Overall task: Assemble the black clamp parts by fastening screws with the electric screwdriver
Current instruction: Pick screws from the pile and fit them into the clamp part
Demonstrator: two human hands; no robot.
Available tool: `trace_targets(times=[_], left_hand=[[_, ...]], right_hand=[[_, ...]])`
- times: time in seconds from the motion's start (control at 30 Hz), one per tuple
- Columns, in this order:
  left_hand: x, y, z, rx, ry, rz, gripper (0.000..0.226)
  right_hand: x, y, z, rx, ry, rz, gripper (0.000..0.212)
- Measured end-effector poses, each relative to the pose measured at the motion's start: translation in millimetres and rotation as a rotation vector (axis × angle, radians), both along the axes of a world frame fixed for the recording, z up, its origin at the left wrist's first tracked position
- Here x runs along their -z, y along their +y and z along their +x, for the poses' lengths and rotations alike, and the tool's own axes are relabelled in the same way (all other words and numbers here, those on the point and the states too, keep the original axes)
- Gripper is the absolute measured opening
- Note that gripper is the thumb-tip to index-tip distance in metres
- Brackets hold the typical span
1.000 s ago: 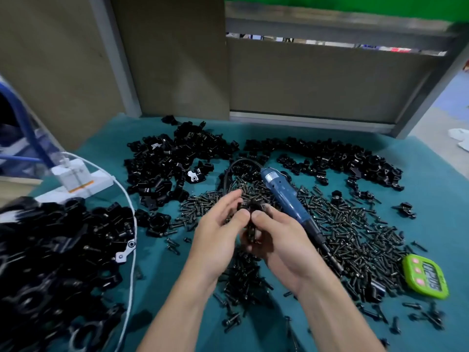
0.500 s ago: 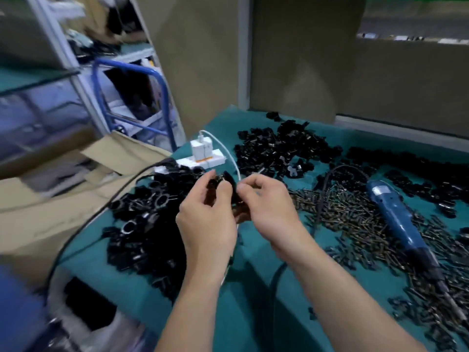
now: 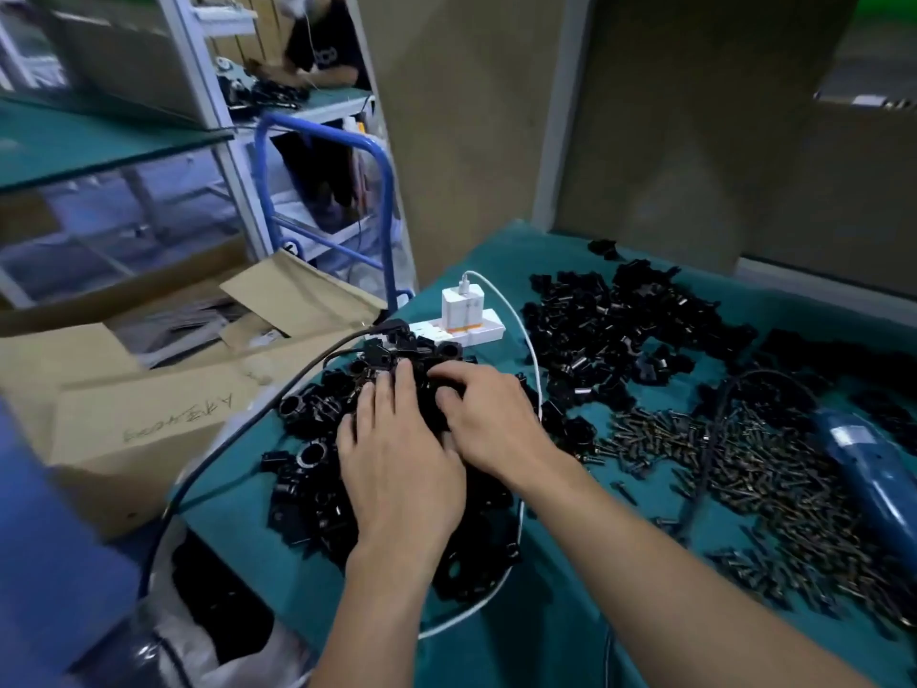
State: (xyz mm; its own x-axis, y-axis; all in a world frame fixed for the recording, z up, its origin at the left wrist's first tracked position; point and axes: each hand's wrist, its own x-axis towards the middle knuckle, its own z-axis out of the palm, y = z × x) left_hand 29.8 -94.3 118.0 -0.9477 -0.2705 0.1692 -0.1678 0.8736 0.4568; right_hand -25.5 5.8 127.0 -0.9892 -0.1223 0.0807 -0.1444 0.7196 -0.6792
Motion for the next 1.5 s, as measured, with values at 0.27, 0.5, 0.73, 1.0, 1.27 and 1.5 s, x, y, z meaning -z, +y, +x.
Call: trace_targets(times=[0.27, 0.5, 0.73, 1.0, 1.27, 1.5], left_hand=[[-11.0, 29.9, 2.4, 0.078, 0.21, 0.099, 0.072], [11.9, 148.9, -10.4, 0.445, 0.126, 0.376, 0.058], [44.5, 214.6, -32.9, 0.401, -0.1, 0.613, 0.066], [55.6, 212.6, -51.4, 0.441, -0.155, 0.482, 0.068], [36.2, 212.7, -39.3, 0.515, 0.106, 0.586, 0.071], [35.5, 228.0, -15.8, 1.049, -0.24, 0.919, 0.048]], right_hand=[[-1.1, 105.8, -3.4, 0.367, 0.065, -0.159, 0.032], [7.9, 184.7, -44.9, 0.27, -0.296, 0.383, 0.081], [16.7, 229.1, -62.5, 0.382, -0.119, 0.367, 0.051], [12.2, 246.5, -69.6, 0.319, -0.036, 0.773, 0.029], [5.1, 251.6, 32.6, 0.516, 0.093, -0.602, 0.036], [30.7, 259.0, 120.1, 0.555, 0.026, -1.302, 0.017]])
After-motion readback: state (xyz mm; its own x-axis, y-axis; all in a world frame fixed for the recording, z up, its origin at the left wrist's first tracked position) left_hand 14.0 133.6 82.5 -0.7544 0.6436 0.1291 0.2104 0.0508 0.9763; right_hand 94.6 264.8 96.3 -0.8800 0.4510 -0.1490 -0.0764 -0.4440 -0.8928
